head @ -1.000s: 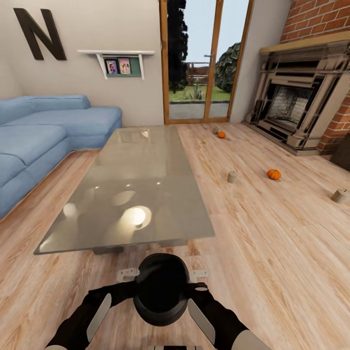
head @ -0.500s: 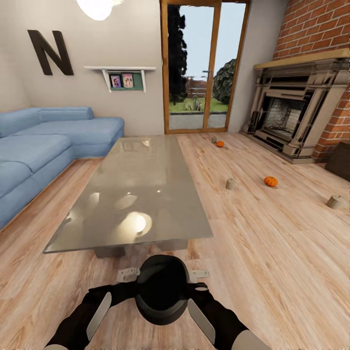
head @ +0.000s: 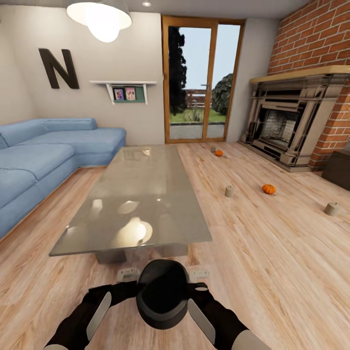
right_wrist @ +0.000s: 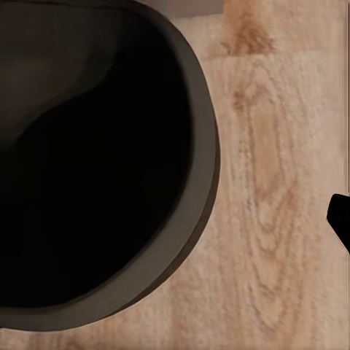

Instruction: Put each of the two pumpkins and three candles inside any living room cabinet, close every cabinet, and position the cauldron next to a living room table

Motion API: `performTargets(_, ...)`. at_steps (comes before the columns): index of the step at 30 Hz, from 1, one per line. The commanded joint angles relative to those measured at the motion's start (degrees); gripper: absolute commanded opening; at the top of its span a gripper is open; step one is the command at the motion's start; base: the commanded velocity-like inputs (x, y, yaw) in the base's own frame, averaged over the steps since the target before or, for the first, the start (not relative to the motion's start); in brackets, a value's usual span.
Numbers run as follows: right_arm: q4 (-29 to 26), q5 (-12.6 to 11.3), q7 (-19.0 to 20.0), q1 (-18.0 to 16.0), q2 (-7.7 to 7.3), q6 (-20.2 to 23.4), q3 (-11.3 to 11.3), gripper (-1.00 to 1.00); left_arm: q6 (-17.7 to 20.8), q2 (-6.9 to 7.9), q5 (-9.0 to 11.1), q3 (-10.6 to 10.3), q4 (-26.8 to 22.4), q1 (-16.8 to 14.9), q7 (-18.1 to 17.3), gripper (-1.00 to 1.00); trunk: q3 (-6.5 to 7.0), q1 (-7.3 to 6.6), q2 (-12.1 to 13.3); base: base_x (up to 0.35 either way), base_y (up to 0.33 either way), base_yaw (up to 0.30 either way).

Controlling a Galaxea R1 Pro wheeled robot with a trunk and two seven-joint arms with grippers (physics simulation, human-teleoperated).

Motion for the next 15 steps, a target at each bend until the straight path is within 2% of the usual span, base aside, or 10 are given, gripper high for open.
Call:
performTargets(1, -0.10, -0.45, -0.49, -0.05, -0.06, 0.17, 0.29, 1.00, 0.24, 0.05, 0.16, -0.11, -0.06, -0.01, 0.00, 1.00, 0.17, -0.03, -0.01, 0.000, 0.000, 0.000)
performTargets(5, -0.23, -0.45, -0.62, -0.06, -0.10, 0.23, 0.25, 1.00, 0.33, -0.13, 0.22, -0.11, -0.87, 0.00, 0.00, 1.00, 1.06, -0.14, 0.05, 0.000, 0.000, 0.000)
performTargets(7, -0.25, -0.45, -0.64, -0.07, -0.11, 0.29, 0.24, 1.00, 0.70, -0.17, 0.30, -0.11, -1.20, 0.02, 0.00, 1.00, 1.42, -0.58, 0.85, 0.000, 0.000, 0.000)
performTargets(10, -0.26, -0.50, -0.66, -0.07, -0.09, 0.41, 0.21, 1.00, 3.31, -0.03, 0.57, -0.10, -2.26, 0.04, -0.07, 1.00, 1.96, -1.24, 2.05, -0.011, 0.000, 0.000)
performTargets(15, -0.33, -0.54, -0.67, -0.10, -0.11, 0.58, 0.20, 1.00, 5.55, 0.16, 0.62, 0.05, -3.70, 0.04, -0.04, 1.00, 2.86, -2.33, 4.06, -0.214, 0.000, 0.000)
